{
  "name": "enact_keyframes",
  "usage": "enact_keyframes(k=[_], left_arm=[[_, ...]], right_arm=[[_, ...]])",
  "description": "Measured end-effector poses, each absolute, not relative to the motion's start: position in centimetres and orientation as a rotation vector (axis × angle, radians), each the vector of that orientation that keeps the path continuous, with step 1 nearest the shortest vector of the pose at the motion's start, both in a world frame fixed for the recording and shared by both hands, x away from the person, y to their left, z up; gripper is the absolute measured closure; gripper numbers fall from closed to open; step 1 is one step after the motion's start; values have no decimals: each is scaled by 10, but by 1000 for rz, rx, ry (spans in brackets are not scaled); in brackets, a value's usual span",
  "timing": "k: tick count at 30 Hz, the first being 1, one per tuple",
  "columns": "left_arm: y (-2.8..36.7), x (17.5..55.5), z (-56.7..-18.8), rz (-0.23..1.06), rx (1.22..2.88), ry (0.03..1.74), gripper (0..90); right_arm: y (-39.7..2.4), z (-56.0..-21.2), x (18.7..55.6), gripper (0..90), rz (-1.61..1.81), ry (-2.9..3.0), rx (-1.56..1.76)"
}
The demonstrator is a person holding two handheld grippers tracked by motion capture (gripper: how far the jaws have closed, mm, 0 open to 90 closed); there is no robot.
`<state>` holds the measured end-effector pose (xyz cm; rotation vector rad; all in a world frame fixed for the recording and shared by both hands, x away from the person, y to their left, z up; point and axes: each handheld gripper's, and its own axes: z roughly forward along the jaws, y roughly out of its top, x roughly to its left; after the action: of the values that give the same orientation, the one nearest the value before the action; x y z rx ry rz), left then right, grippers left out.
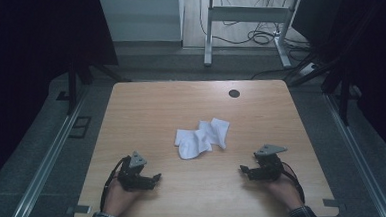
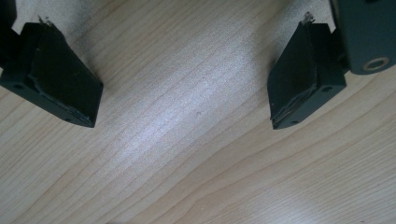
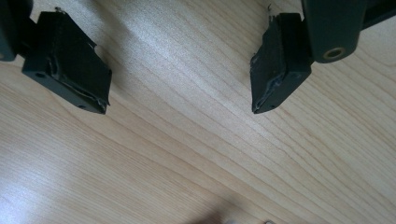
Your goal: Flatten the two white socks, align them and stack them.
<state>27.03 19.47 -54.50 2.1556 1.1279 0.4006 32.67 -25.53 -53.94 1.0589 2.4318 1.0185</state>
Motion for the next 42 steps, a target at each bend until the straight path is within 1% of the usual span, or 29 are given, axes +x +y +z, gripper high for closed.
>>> enact_keyframes(k=[16,20,33,38,42], left_arm=[[194,271,-545,399,2157,1126,104],[194,271,-545,398,2158,1125,104],[194,271,-545,399,2158,1124,104],[194,271,-545,399,2158,1125,104],[194,271,-545,399,2159,1125,104]], right_arm=[[-254,-538,327,203,1000,2439,1070],[-251,-535,328,246,973,2452,1074],[-246,-526,333,288,982,2443,1073],[-245,-523,337,353,1000,2459,1083],[-242,-520,342,387,996,2472,1088]])
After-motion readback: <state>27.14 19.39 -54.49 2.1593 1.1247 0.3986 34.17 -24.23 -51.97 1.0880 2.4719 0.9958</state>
